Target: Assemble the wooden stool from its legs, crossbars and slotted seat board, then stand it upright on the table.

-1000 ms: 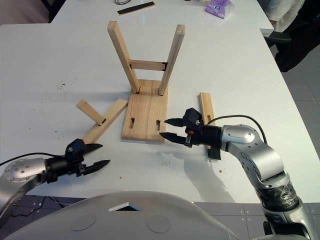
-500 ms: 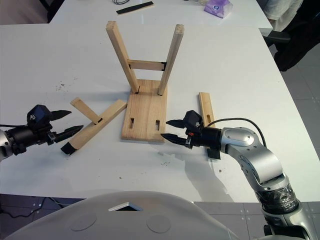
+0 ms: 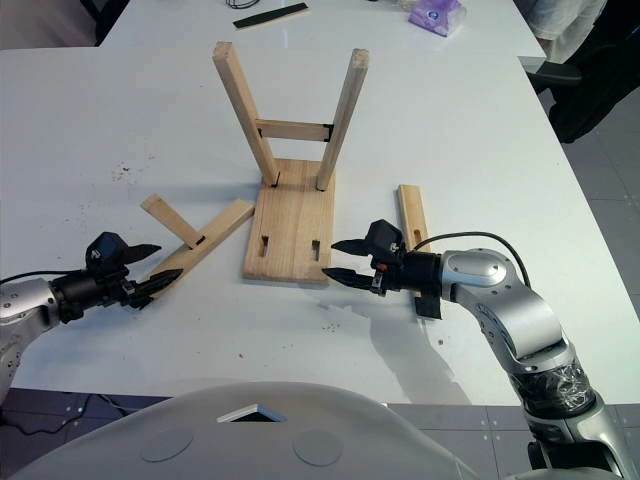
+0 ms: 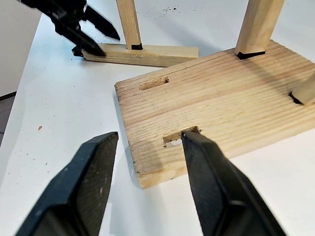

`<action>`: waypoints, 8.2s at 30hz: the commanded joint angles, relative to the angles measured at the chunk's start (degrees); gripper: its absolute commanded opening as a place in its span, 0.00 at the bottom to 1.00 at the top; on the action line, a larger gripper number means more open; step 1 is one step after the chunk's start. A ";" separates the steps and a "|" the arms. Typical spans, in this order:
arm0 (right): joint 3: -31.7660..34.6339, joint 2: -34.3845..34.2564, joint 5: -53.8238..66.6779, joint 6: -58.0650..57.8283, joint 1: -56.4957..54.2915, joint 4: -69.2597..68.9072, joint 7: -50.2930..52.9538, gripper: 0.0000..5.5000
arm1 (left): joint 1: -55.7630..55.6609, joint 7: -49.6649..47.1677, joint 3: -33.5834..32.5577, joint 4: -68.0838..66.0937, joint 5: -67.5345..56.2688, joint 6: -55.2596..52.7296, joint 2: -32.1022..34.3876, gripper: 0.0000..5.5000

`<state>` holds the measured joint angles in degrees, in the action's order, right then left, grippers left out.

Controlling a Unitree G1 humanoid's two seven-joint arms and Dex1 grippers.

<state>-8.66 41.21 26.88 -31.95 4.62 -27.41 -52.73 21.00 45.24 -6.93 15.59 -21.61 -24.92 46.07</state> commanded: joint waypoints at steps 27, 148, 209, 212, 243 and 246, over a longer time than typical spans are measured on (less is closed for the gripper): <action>14.79 -2.47 33.30 -14.54 -17.07 -5.18 1.72 0.43 | -14.86 -2.71 -21.56 17.90 -55.11 -7.39 -6.23 0.37; -21.47 11.05 -11.41 6.36 -17.93 16.24 -15.06 0.37 | -5.36 -3.97 16.68 -4.06 11.51 17.55 -12.19 0.68; -28.84 9.02 -4.14 5.18 -27.64 27.48 -24.08 0.37 | -3.37 -6.50 17.52 0.21 13.33 15.36 -16.27 0.68; -29.20 7.32 -8.01 8.42 -30.17 38.83 -25.26 0.37 | -2.51 -7.36 17.58 2.27 13.08 14.52 -16.72 0.68; -37.23 0.51 -17.85 17.25 -35.14 53.15 -32.61 0.37 | -1.99 -10.85 18.79 6.68 13.66 12.41 -20.58 0.68; -37.00 2.07 -17.69 17.90 -33.07 51.24 -32.17 0.37 | -2.16 -10.22 18.69 7.00 13.29 12.11 -19.99 0.68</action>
<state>-29.73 45.03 28.66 -7.31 -39.65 18.28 -87.04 21.68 33.62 9.81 20.87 -7.63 -10.84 26.30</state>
